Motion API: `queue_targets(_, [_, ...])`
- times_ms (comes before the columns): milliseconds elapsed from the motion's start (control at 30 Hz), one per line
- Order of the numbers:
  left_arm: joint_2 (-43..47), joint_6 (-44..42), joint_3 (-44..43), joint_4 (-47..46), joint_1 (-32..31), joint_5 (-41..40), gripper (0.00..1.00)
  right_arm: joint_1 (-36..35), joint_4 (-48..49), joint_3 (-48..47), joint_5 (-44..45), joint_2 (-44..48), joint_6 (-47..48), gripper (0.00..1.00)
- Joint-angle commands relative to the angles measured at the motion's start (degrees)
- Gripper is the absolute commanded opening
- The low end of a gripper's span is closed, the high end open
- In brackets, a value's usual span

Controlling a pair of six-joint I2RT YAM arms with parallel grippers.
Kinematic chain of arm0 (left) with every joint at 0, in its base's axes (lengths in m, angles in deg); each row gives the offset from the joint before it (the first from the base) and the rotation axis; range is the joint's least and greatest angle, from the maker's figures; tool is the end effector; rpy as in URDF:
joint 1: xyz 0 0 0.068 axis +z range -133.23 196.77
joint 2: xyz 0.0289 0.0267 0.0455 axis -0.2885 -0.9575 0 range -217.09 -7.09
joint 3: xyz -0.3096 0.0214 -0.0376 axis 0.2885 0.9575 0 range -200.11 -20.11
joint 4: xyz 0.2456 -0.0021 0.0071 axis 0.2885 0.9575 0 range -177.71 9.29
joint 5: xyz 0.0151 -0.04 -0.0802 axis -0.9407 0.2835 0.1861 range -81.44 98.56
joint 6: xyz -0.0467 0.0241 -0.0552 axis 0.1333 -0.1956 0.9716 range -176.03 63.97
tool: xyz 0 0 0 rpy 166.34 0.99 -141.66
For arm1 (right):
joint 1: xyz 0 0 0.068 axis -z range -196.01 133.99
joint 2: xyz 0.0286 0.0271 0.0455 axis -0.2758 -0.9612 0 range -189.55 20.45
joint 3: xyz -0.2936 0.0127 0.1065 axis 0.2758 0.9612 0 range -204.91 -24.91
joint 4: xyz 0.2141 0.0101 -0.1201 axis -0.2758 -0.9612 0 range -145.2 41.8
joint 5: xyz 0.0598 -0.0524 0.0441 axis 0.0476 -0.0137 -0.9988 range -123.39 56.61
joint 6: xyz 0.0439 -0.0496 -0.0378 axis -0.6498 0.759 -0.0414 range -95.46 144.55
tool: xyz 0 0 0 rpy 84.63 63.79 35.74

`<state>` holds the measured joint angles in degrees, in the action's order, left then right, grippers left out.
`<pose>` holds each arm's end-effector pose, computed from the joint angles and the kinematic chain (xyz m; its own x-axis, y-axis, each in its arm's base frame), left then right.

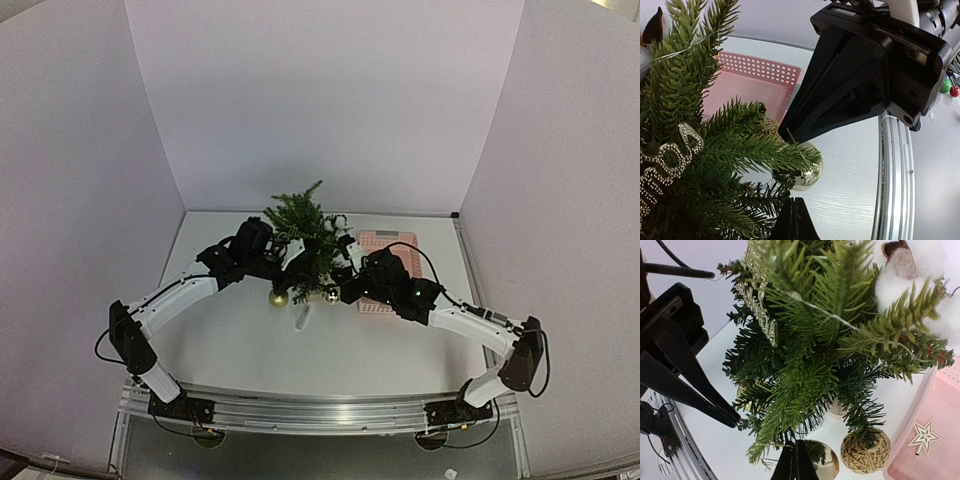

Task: Decorate the small christmas tree

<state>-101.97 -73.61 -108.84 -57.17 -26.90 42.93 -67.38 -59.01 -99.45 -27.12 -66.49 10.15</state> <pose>0.2506 -0.2896 0.3765 -0.1410 0.4792 -0.8663 0.9860 0.1466 -0.0793 0.2342 0.2819 0.3731 -0.4158 -0.1244 -0.9009 -0.6302 0.7537 0.1868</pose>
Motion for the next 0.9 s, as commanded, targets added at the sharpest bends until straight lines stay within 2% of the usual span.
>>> queue_targets(0, [3.0,-2.1,0.3,0.2,0.3,-0.7,0.0,0.2,1.2,-0.8,0.9,0.1,0.2,0.0])
queue_targets(200, [2.9,-1.1,0.3,-2.0,0.3,2.5,0.01,0.2,1.4,-2.4,-1.0,-1.2,0.2,0.0])
queue_targets(467, [2.9,-0.7,1.8,-2.6,0.3,5.1,0.3,0.2,3.7,-3.5,-2.4,-2.7,0.3,0.0])
queue_targets(667, [3.2,-1.5,4.8,-4.9,0.3,5.6,0.48,0.2,4.7,-2.5,-2.9,-1.6,-0.7,0.0])
queue_targets(867, [2.6,2.0,6.1,-13.3,0.3,5.6,0.43,0.2,5.5,-2.1,-3.6,-1.4,-1.5,0.0])
